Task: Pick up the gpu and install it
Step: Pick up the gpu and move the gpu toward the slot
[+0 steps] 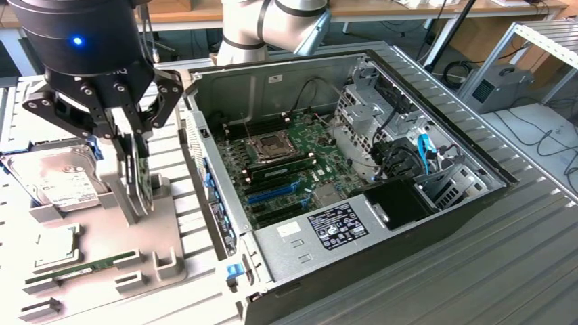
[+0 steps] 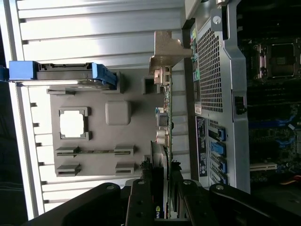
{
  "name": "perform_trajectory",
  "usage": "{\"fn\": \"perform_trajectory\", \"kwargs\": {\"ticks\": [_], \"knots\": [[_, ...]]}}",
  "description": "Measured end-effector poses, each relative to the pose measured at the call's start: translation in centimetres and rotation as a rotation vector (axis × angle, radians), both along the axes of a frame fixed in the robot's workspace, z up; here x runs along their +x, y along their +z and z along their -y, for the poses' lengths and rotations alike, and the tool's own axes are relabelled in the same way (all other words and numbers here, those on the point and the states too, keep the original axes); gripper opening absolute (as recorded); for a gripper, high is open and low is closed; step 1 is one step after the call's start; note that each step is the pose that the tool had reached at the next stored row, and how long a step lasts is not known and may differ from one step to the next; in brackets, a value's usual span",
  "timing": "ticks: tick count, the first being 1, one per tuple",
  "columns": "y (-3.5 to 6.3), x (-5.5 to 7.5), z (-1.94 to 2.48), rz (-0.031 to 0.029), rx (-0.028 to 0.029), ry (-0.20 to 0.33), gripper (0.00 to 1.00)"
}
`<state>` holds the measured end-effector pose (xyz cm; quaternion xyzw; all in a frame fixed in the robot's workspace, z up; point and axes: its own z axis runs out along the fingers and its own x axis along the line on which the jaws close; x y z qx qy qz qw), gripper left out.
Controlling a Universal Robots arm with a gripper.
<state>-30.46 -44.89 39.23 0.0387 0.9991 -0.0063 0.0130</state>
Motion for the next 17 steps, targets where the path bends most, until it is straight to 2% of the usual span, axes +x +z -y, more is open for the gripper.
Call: {"fn": "perform_trajectory", "kwargs": {"ticks": [17], "knots": [[0.91, 0.0, 0.0, 0.0, 0.0, 0.0, 0.26]]}}
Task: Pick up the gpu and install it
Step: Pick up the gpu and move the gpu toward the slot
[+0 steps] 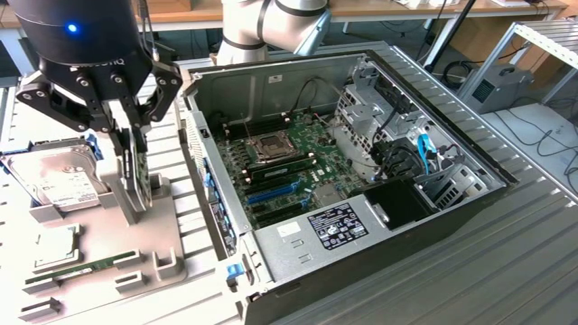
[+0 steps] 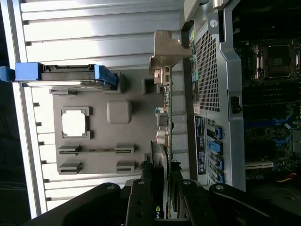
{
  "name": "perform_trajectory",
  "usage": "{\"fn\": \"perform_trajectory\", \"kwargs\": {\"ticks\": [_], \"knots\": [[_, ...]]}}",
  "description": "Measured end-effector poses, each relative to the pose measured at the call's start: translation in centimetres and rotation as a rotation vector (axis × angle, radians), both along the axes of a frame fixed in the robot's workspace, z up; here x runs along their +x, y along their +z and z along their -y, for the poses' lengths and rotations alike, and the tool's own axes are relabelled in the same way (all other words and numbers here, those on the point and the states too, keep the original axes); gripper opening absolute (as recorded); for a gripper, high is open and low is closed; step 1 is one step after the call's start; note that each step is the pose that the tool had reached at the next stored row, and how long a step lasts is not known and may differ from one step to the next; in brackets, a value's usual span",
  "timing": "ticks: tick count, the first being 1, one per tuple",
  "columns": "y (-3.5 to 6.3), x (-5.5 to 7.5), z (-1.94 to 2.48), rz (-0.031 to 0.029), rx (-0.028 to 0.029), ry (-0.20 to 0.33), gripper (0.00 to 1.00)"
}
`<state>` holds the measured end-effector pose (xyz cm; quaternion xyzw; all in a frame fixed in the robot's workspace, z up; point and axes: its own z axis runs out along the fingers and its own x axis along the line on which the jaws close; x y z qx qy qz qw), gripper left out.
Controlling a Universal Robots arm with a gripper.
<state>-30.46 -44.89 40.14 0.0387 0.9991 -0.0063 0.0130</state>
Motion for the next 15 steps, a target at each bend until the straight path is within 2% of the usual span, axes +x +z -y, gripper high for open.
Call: {"fn": "perform_trajectory", "kwargs": {"ticks": [15], "knots": [[0.63, 0.0, 0.0, 0.0, 0.0001, 0.0, 0.26]]}}
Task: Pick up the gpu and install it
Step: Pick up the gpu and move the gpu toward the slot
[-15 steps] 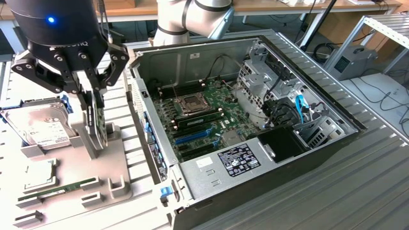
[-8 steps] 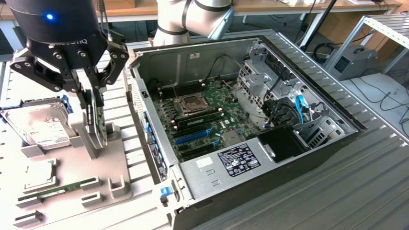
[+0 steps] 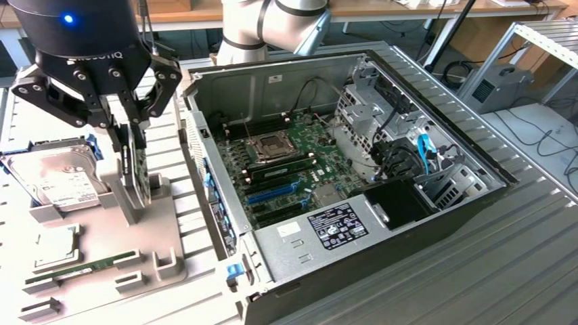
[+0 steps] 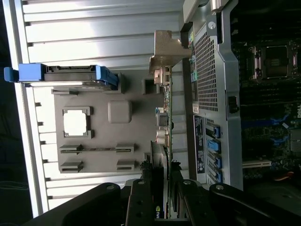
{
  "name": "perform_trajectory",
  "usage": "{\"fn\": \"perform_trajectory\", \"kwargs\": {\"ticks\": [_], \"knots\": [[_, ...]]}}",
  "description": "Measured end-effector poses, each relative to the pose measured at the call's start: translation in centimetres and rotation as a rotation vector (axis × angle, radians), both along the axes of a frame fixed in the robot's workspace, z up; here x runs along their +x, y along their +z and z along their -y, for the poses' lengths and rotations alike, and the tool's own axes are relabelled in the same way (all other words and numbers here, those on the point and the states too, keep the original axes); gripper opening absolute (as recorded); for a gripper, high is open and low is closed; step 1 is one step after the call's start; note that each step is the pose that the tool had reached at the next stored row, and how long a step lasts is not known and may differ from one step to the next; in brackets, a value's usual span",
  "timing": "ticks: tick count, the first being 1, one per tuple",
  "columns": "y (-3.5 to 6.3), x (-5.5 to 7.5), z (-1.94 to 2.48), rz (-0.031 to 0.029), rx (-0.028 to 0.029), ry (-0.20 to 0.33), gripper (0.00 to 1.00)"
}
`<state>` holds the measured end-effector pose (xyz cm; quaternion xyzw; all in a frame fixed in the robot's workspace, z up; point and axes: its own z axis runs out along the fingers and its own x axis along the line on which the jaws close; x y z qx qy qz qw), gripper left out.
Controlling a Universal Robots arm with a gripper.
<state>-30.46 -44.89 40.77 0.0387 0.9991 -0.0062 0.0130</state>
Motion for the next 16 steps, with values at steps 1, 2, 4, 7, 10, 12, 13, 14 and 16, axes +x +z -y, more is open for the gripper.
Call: {"fn": "perform_trajectory", "kwargs": {"ticks": [1, 2, 4, 7, 10, 12, 13, 14, 16], "knots": [[0.04, 0.0, 0.0, 0.0, 0.0, 0.0, 0.26], [0.08, 0.0, 0.0, -0.0001, 0.0, 0.0, 0.26], [0.17, 0.0, 0.0, -0.0001, 0.0, 0.0, 0.26], [0.29, 0.0, 0.0, 0.0, 0.0, 0.0, 0.26], [0.48, 0.0, 0.0, -0.0001, 0.0001, 0.0, 0.26], [0.57, 0.0, 0.0, 0.0, 0.0002, 0.0, 0.26], [0.6, 0.0, 0.0, 0.0, 0.0002, 0.0, 0.26], [0.63, 0.0, 0.0, 0.0, 0.0002, 0.0, 0.26], [0.7, 0.0, 0.0, -0.0001, 0.0002, 0.0, 0.26]]}}
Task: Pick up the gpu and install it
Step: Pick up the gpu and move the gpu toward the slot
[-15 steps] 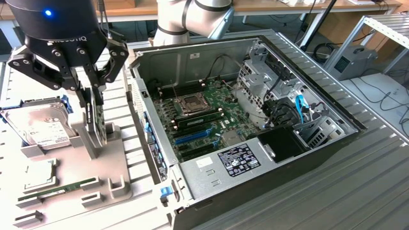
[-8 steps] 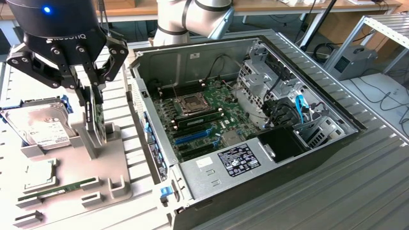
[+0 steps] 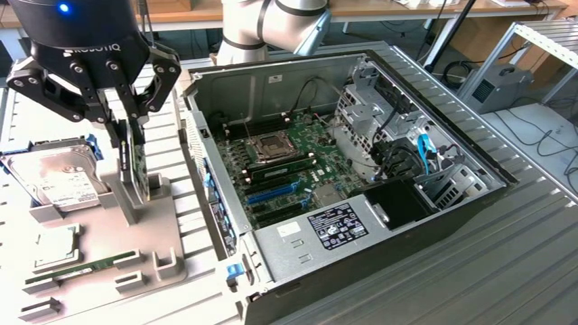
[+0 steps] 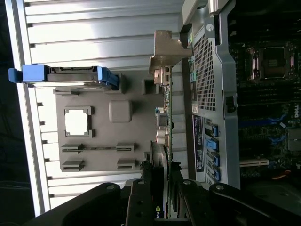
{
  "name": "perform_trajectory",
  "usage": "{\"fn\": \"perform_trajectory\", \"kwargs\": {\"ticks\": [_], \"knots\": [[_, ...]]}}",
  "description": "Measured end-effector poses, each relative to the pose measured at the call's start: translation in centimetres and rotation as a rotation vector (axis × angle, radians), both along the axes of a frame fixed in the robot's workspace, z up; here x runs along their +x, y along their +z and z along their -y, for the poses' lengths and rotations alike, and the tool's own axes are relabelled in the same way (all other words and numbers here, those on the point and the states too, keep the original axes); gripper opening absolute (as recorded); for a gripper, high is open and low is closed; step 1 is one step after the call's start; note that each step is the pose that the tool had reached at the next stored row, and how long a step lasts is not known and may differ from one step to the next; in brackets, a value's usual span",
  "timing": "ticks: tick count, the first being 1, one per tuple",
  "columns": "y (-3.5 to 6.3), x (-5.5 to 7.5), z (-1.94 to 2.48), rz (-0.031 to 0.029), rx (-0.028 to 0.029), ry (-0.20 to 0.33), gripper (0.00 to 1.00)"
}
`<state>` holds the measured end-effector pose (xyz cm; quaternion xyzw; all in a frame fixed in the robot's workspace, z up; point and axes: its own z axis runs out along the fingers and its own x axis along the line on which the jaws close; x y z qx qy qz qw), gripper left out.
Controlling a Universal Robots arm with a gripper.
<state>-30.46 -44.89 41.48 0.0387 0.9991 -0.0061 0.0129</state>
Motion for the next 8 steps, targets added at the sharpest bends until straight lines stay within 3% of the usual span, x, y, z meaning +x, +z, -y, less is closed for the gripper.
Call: {"fn": "perform_trajectory", "kwargs": {"ticks": [8], "knots": [[0.27, 0.0, 0.0, 0.0, 0.0001, 0.0, 0.26]]}}
